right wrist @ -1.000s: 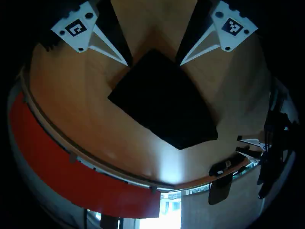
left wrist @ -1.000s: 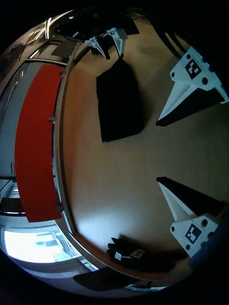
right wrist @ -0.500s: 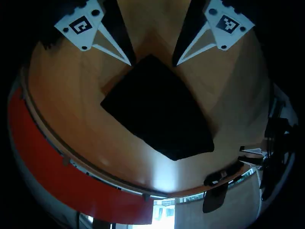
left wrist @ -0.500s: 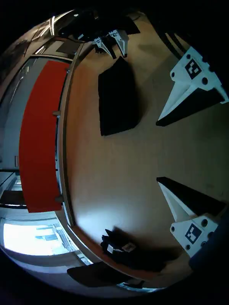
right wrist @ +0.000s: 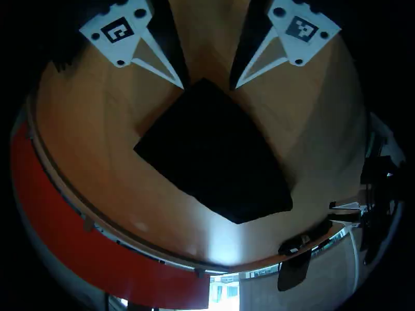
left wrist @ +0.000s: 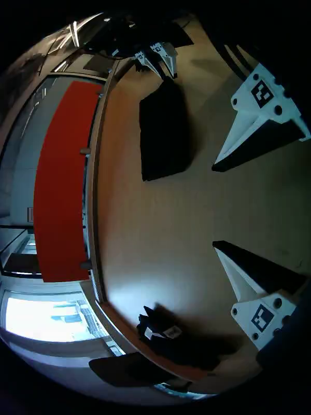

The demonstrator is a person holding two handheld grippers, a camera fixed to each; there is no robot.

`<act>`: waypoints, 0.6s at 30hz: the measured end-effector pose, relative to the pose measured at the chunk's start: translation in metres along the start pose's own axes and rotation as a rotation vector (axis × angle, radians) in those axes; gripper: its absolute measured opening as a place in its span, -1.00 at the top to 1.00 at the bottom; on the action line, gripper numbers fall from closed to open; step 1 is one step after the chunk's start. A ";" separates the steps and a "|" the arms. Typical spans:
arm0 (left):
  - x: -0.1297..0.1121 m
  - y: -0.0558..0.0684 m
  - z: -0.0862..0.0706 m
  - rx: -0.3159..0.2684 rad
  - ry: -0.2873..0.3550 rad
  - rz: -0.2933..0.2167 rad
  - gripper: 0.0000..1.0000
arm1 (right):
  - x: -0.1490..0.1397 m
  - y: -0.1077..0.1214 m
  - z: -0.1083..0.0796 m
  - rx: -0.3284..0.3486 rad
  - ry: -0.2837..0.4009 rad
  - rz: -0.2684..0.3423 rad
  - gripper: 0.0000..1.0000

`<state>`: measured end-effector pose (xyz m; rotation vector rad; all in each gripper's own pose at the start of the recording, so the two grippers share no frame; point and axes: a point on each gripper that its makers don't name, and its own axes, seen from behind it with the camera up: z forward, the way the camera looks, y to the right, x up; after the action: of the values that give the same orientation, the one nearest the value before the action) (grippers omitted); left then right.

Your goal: Fold towel

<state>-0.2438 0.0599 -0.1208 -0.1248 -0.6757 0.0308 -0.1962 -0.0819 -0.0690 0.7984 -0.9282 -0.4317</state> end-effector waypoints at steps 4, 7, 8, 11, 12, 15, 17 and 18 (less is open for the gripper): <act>-0.002 -0.001 -0.002 -0.001 0.002 0.002 -0.97 | -0.002 0.002 0.000 -0.001 -0.007 0.012 0.23; -0.002 -0.002 -0.003 -0.001 0.002 0.006 -0.97 | -0.003 0.001 0.001 0.005 -0.008 0.018 0.25; -0.002 -0.003 -0.003 -0.001 0.003 0.008 -0.97 | -0.003 0.001 0.001 0.007 -0.008 0.018 0.27; -0.002 -0.003 -0.004 0.000 0.004 0.009 -0.98 | -0.005 0.001 0.002 0.008 -0.011 0.013 0.41; -0.002 -0.003 -0.004 0.001 0.005 0.009 -0.98 | -0.005 0.001 0.002 0.007 -0.012 0.011 0.44; -0.002 -0.004 -0.005 0.002 0.005 0.009 -0.97 | -0.005 0.002 0.002 0.006 -0.010 0.011 0.47; -0.002 -0.004 -0.006 0.002 0.006 0.009 -0.97 | -0.005 0.002 0.002 0.005 -0.008 0.013 0.52; -0.002 -0.004 -0.006 0.002 0.006 0.009 -0.97 | -0.005 0.003 0.002 0.002 -0.007 0.013 0.60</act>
<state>-0.2419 0.0555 -0.1264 -0.1259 -0.6693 0.0397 -0.2002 -0.0780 -0.0686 0.7932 -0.9399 -0.4224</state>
